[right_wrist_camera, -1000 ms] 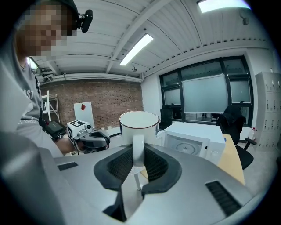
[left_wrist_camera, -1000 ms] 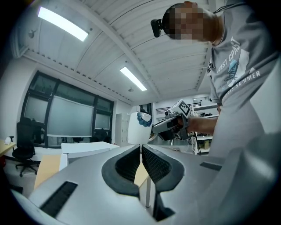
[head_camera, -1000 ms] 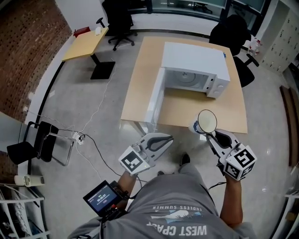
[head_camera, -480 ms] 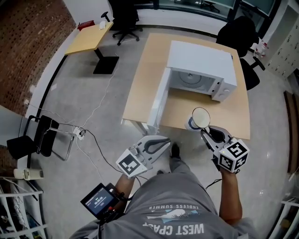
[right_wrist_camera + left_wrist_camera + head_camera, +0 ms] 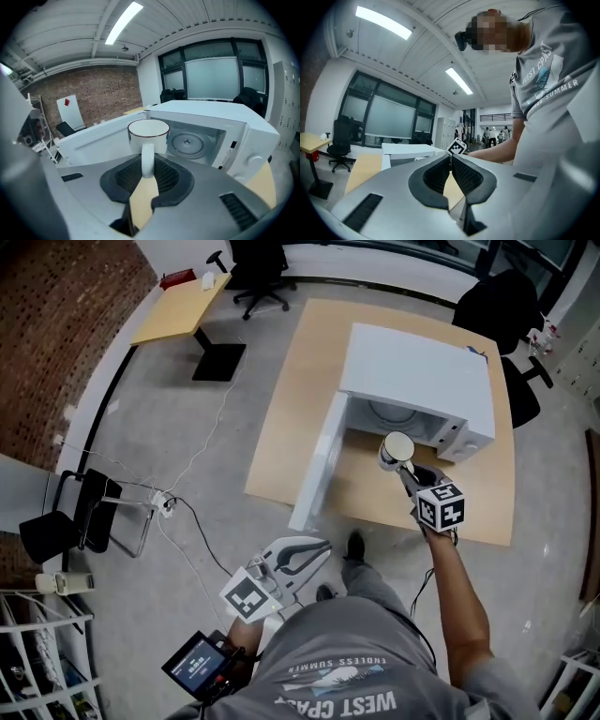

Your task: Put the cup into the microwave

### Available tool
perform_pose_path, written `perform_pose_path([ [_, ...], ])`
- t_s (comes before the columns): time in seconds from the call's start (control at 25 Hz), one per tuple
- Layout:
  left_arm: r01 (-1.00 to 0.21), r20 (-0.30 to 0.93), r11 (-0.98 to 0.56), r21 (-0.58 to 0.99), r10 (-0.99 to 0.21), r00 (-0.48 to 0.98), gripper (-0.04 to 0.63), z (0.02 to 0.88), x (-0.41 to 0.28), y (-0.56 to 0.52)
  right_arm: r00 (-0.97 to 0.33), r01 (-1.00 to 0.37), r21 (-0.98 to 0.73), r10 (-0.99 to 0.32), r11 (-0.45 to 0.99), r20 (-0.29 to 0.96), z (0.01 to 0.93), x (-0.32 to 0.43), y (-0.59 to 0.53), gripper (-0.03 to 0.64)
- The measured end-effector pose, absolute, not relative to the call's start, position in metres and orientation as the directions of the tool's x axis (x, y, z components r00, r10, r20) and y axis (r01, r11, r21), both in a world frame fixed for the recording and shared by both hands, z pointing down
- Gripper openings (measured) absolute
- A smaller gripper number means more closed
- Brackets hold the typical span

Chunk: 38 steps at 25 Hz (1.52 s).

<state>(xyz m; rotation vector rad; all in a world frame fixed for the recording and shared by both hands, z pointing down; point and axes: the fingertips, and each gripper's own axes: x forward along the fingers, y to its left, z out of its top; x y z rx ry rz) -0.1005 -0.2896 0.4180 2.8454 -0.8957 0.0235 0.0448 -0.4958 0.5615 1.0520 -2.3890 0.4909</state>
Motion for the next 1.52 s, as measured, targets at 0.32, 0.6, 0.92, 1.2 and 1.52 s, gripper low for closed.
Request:
perform_pose_path([
  [0.32,-0.628,0.118,-0.763,0.155,-0.617,0.778,0.028,0.433,-0.102,-0.344,-0.5,-0.829,-0.116,-0.632,0.547,0.593,0.647,0.062,-0.627,0.069],
  [0.6,-0.648,0.132,-0.741,0.175,-0.635,0.761,0.028,0.446,-0.098,-0.372,-0.468,-0.855,-0.097,-0.679,0.509,0.565,0.686,0.066,-0.692,0.069],
  [0.92,-0.657,0.139,-0.727,0.201,-0.643,0.754,0.028,0.441,-0.102,-0.373,-0.453,-0.857,-0.014,-0.742,0.514,0.495,0.675,0.059,-0.719,0.069],
  [1.2,-0.613,0.083,-0.784,0.092,-0.608,0.79,0.028,0.408,-0.091,-0.404,-0.426,-0.867,0.04,-0.781,0.497,0.457,0.651,0.084,-0.763,0.069],
  [1.52,-0.659,0.126,-0.728,0.191,-0.647,0.752,0.026,0.448,-0.115,-0.382,-0.46,-0.849,0.048,-0.779,0.527,0.427,0.679,0.058,-0.753,0.069],
])
